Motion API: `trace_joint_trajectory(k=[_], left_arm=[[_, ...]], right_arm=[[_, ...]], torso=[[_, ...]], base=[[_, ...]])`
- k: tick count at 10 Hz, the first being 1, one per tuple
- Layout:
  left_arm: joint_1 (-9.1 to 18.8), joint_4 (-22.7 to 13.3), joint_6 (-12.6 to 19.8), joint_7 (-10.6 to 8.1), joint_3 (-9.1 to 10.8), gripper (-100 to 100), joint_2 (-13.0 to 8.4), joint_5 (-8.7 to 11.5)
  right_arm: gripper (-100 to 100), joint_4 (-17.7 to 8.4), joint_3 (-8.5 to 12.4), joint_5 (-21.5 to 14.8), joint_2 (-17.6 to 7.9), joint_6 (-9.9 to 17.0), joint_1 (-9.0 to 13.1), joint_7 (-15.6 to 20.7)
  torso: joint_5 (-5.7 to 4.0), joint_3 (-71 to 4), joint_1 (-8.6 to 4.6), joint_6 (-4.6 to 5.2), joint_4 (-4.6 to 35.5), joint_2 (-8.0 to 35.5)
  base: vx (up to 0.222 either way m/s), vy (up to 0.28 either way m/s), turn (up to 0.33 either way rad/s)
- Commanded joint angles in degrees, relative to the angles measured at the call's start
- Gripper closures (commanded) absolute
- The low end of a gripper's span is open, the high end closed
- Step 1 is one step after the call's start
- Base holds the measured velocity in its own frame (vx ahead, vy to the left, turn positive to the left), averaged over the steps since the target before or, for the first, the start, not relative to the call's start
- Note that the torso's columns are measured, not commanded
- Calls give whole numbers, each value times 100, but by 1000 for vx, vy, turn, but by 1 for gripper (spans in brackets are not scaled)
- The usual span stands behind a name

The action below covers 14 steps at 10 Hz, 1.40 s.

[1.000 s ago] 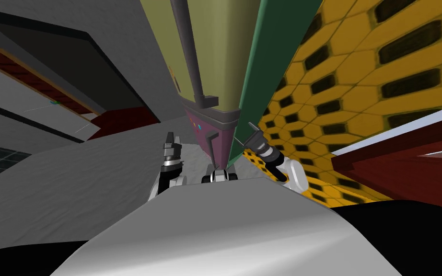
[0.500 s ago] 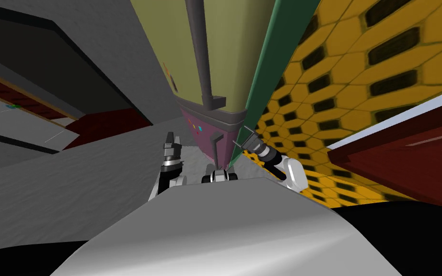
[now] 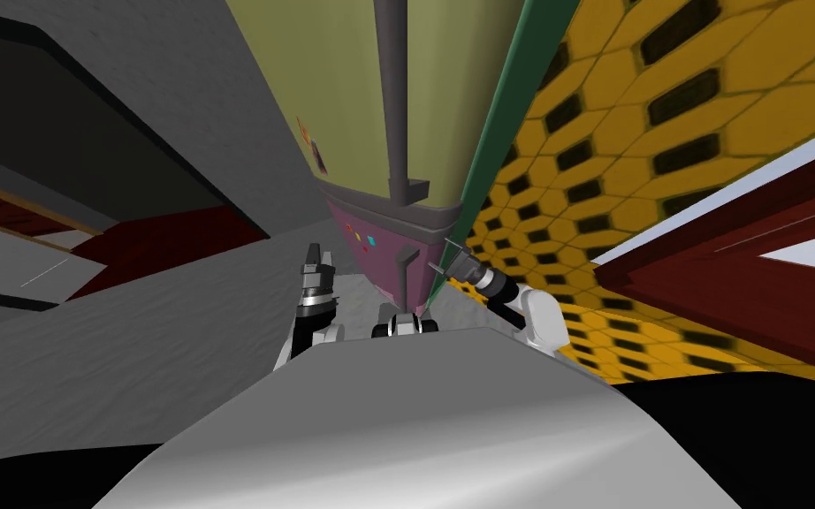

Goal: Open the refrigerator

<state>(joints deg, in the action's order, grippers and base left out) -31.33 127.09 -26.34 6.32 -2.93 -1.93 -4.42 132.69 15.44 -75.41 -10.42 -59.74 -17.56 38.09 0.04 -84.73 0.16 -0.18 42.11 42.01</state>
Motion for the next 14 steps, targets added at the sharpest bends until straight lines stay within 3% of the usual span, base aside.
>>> trace_joint_trajectory(k=[1, 9, 14], left_arm=[[0, 0, 0, 0, 0, 0, 0, 0], [0, 0, 0, 0, 0, 0, 0, 0], [0, 0, 0, 0, 1, 0, -1, 0]], right_arm=[[-100, -55, 44, -352, -49, -160, 56, 170], [-100, -103, 187, -1225, -253, -554, 197, 602], [-100, -108, 209, -1360, -300, -614, 225, 662]], torso=[[4, -13, 21, -2, -13, -22], [1, -40, 65, -14, -42, -113], [-7, 10, 72, 18, 16, -128]], base=[[7, 110, -105], [-5, 77, -114], [-18, 30, -35]])
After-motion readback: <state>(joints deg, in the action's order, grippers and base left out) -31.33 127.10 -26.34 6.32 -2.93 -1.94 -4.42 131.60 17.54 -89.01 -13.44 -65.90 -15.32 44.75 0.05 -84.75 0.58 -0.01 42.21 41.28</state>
